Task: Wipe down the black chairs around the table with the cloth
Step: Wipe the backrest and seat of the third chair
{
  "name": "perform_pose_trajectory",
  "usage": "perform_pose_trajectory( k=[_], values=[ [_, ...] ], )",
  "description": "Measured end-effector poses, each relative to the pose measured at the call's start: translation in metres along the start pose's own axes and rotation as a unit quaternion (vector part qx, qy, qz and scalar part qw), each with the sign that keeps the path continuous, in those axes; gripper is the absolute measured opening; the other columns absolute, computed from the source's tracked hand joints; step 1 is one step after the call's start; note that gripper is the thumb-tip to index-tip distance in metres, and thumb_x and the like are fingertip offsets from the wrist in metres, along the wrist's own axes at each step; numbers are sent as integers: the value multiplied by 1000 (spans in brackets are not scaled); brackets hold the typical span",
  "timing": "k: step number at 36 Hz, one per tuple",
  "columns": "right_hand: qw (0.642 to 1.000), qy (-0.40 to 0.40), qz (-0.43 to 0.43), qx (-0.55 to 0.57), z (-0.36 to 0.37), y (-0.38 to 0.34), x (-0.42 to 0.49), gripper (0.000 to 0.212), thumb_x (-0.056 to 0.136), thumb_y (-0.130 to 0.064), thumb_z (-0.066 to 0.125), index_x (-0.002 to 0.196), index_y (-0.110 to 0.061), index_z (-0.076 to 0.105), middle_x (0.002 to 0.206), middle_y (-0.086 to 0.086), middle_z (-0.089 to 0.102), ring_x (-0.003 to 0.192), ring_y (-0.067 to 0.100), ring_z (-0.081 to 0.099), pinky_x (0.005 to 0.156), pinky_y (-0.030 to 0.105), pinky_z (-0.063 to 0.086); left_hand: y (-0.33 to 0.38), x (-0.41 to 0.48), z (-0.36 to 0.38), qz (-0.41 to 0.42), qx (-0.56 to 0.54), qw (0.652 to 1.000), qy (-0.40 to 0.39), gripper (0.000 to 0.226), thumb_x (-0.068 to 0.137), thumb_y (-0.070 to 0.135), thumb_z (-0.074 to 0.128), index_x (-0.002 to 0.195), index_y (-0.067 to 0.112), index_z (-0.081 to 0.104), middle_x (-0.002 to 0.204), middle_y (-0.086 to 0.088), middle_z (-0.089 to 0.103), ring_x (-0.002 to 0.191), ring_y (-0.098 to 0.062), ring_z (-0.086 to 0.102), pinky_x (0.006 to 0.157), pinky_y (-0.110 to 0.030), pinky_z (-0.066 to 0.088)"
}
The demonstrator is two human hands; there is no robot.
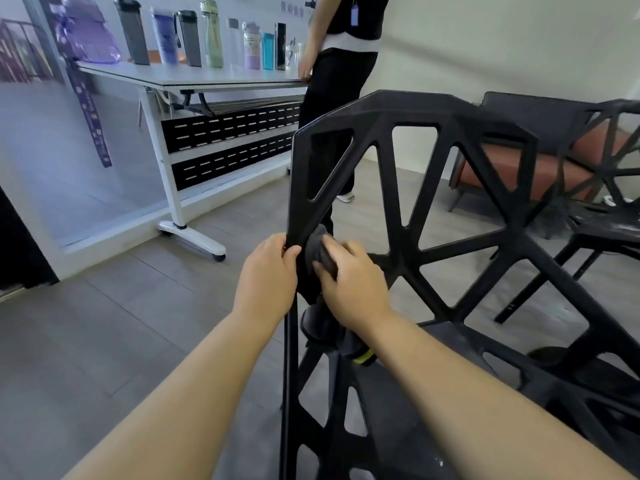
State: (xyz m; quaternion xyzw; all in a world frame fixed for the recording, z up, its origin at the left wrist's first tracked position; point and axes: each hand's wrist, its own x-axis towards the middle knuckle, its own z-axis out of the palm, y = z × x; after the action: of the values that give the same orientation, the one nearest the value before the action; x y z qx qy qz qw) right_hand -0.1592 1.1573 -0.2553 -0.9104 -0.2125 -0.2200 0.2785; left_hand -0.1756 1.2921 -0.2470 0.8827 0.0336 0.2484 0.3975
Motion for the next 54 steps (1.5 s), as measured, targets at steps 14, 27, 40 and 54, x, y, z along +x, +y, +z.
perform_pose_trajectory(
  k=[14,27,40,54],
  values=[
    [970,-69,193,-127,-25,78,0,37,99,-37,39,136,-32,38,114,8,46,98,37,57,73,36,40,13,-11,-4,72,113,990,32,41,87,14,65,123,8,48,110,-3,35,99,-20,39,86,-22,34],
    [978,-10,92,-189,-34,99,-15,51,98,-38,46,145,-25,34,116,9,47,85,35,60,64,34,39,31,6,49,272,411,862,-121,47,98,21,41,141,5,31,135,-9,45,125,-27,40,105,-33,27],
    [974,42,164,-148,-13,121,-6,54,100,-34,40,149,-14,26,120,15,47,82,36,60,65,40,48,38,12,57,236,410,875,-98,17,101,21,36,113,18,48,106,2,56,101,-20,51,86,-30,33],
    [969,104,100,-202,-26,156,-14,55,83,-14,71,135,-10,53,92,19,51,44,22,28,46,18,11,36,13,59,232,387,887,-98,20,100,20,39,116,19,51,100,5,56,96,-18,51,81,-27,31]
  ],
)
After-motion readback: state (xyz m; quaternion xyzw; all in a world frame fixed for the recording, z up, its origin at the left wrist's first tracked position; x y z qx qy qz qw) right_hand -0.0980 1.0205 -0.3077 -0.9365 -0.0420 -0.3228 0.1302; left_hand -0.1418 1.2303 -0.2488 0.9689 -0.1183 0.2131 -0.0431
